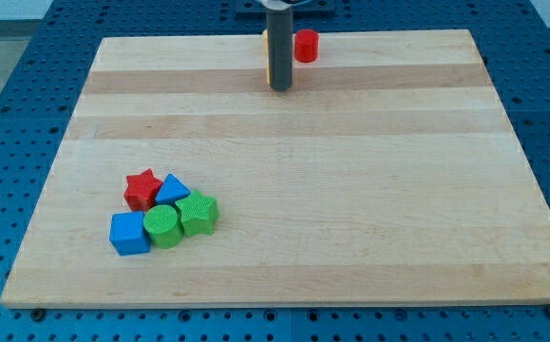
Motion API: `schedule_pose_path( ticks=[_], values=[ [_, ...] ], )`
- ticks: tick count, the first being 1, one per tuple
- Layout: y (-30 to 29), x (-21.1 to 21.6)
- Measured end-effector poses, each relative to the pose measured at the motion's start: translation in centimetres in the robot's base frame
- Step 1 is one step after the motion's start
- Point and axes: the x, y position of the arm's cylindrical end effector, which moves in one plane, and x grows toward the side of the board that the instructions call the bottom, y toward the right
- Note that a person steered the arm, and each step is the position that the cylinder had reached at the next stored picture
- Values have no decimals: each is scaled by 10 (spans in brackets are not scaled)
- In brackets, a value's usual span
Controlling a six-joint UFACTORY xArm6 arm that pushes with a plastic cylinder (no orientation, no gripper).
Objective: Push the yellow hexagon slightly left
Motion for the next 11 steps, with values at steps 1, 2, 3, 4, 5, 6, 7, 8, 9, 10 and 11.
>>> schedule_pose_path(
  ticks=[1,2,3,4,5,6,7,8,9,10,11],
  values=[
    [-4,-15],
    [-4,-27],
    [-4,-28],
    [-4,-23],
    [13,17],
    [54,38],
    [116,35],
    [160,-3],
    [180,-59],
    [181,-105],
    [181,-105]
  ],
)
